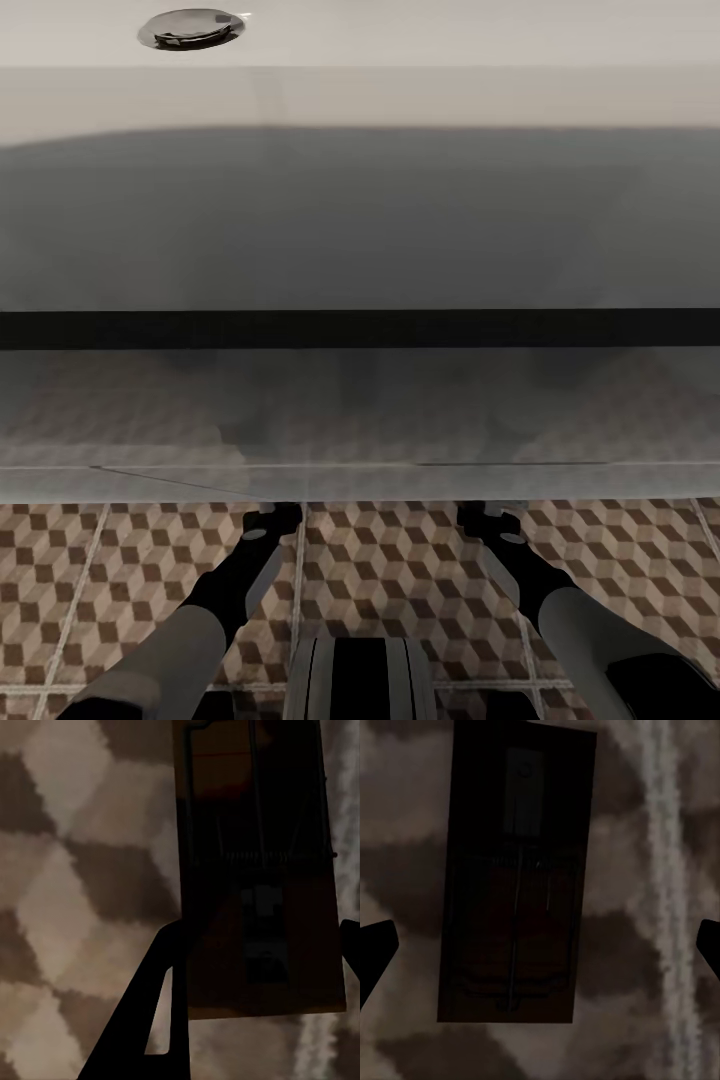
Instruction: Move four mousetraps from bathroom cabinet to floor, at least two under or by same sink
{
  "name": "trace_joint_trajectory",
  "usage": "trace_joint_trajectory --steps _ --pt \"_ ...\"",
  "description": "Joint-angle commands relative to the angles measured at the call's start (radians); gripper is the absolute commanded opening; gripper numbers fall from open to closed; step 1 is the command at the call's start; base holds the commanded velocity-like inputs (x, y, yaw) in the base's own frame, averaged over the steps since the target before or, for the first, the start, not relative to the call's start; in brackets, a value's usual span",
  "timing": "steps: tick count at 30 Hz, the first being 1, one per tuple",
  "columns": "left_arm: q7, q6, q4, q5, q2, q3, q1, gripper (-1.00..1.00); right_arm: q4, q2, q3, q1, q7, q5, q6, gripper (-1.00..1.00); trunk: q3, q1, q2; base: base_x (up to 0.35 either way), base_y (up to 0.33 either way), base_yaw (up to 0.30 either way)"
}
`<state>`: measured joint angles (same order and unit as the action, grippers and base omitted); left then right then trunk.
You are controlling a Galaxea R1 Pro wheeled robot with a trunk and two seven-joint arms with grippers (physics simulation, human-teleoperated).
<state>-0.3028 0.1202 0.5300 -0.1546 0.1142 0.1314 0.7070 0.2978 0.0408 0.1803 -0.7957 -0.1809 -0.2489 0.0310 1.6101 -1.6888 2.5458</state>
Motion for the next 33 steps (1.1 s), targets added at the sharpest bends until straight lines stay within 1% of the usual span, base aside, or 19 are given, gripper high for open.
trace_joint_trajectory --steps 1,2,3,8,13,26,33 --pt "-0.011 0.005 0.0 -0.009 -0.001 0.008 0.001 -1.0 0.0 0.001 0.008 0.0 -0.005 -0.011 0.003 1.0 0.001 0.0 0.0 0.0 0.0 0.0" --pt "-0.01 0.006 -0.002 -0.009 -0.001 0.008 0.003 -1.0 0.0 0.001 0.008 0.0 -0.005 -0.01 0.004 1.0 0.001 0.0 0.0 0.0 0.0 0.0" --pt "-0.01 0.006 -0.011 -0.009 -0.001 0.008 0.009 1.0 0.0 0.001 0.008 0.0 -0.005 -0.01 0.005 1.0 0.001 0.0 0.0 0.0 0.0 0.0" --pt "-0.01 0.004 -0.065 -0.008 -0.001 0.008 0.041 1.0 0.0 0.001 0.008 0.0 -0.005 -0.01 0.006 1.0 0.001 0.0 0.0 0.0 0.0 0.0" --pt "-0.01 0.003 -0.08 -0.007 -0.001 0.008 0.051 1.0 0.0 0.001 0.008 0.0 -0.005 -0.011 0.006 1.0 0.001 0.0 0.0 0.0 0.0 0.0" --pt "-0.01 0.001 -0.085 -0.007 0.0 0.009 0.054 1.0 0.0 0.001 0.007 0.0 -0.005 -0.009 0.007 1.0 0.001 0.0 0.0 0.0 0.0 0.0" --pt "-0.01 0.001 -0.074 -0.007 0.0 0.011 0.053 1.0 0.0 0.001 0.007 0.0 -0.005 -0.008 0.007 1.0 0.001 0.0 0.0 0.0 0.0 0.0"
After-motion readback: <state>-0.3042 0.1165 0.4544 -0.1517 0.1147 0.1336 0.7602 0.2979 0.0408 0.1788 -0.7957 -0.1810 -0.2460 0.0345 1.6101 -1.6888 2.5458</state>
